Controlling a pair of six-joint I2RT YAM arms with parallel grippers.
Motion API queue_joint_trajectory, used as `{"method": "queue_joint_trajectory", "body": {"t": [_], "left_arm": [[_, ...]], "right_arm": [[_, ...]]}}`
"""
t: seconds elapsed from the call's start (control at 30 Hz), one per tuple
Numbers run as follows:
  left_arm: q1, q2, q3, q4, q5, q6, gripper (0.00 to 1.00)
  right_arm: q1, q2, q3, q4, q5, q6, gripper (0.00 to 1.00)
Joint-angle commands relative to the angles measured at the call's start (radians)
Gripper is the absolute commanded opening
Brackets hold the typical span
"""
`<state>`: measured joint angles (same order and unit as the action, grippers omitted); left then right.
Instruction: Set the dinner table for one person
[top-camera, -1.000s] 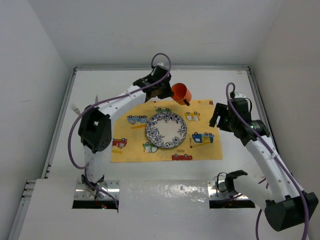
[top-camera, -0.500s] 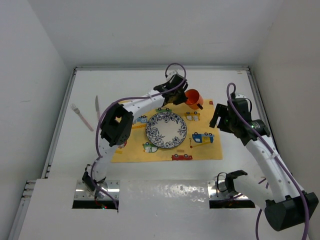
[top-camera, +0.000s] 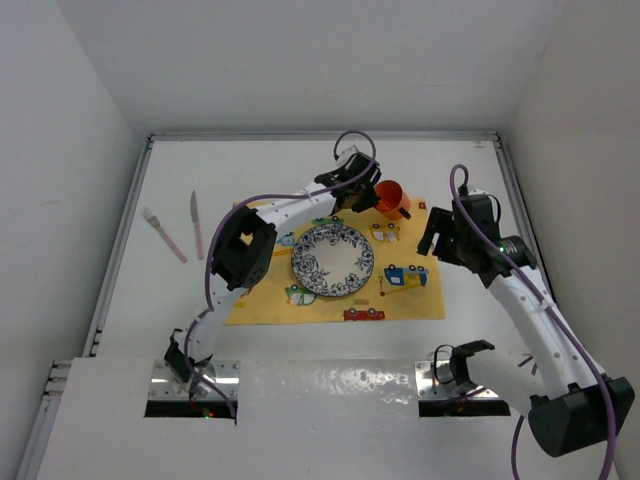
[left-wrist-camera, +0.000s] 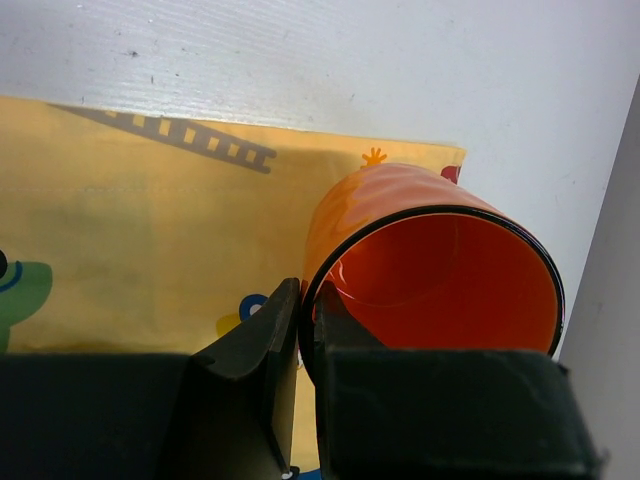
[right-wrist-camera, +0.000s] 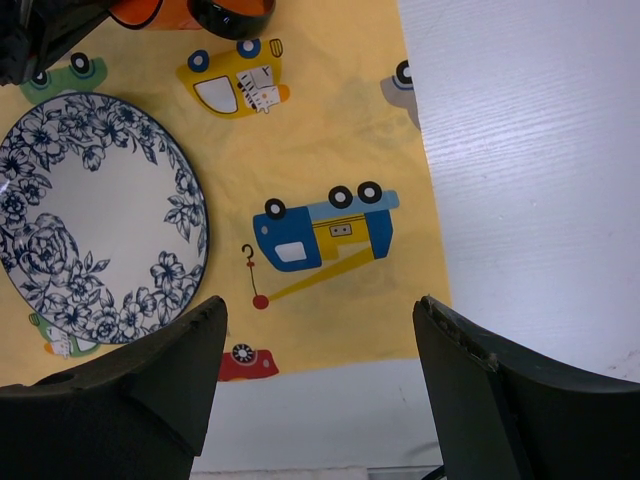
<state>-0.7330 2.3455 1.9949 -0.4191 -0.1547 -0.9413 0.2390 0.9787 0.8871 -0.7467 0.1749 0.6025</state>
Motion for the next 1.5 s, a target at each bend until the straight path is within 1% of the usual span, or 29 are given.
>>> {"method": "queue_joint_trajectory", "body": {"t": [0.0, 0.1, 0.17, 0.6, 0.77, 0.93, 1.03, 1.1, 1.23, 1.27, 1.4, 1.47], "left_arm": [[-0.012, -0.026, 0.022, 0.106, 0.003, -0.036, 0.03], [-0.011, -0.015, 0.025, 0.108, 0.015, -0.045, 0.08], [-0.014, -0.006, 0.024, 0.109, 0.026, -0.050, 0.10], [-0.019, 0.046, 0.028, 0.166, 0.090, -0.094, 0.11], [-0.025, 0.058, 0.044, 0.177, 0.093, -0.100, 0.12], [-0.031, 0.058, 0.045, 0.178, 0.098, -0.102, 0.21], [-0.029, 0.057, 0.044, 0.180, 0.099, -0.103, 0.27], [-0.031, 0.057, 0.044, 0.180, 0.102, -0.105, 0.34], [-0.029, 0.040, 0.042, 0.177, 0.104, -0.093, 0.42], [-0.031, 0.032, 0.041, 0.174, 0.092, -0.073, 0.47], [-0.017, -0.023, 0.027, 0.151, 0.060, -0.008, 0.62], [-0.005, -0.054, -0.001, 0.151, 0.066, 0.024, 0.65]], "right_arm": [[0.003, 0.011, 0.030, 0.029, -0.005, 0.010, 0.75], [0.003, 0.014, 0.027, 0.036, -0.006, 0.011, 0.75], [0.003, 0.017, 0.024, 0.043, -0.006, 0.014, 0.75], [0.003, 0.025, 0.012, 0.050, -0.012, 0.011, 0.75], [0.003, 0.020, 0.009, 0.050, -0.009, 0.013, 0.75], [0.003, 0.020, 0.004, 0.055, -0.012, 0.010, 0.76], [0.003, 0.023, 0.001, 0.058, -0.012, 0.006, 0.76], [0.003, 0.025, 0.000, 0.059, -0.009, 0.005, 0.76], [0.003, 0.026, 0.000, 0.069, 0.000, 0.002, 0.76], [0.003, 0.028, 0.000, 0.070, 0.001, 0.000, 0.76], [0.002, 0.044, 0.022, 0.078, 0.018, -0.020, 0.74], [0.002, 0.061, 0.036, 0.086, 0.038, -0.032, 0.71]]}}
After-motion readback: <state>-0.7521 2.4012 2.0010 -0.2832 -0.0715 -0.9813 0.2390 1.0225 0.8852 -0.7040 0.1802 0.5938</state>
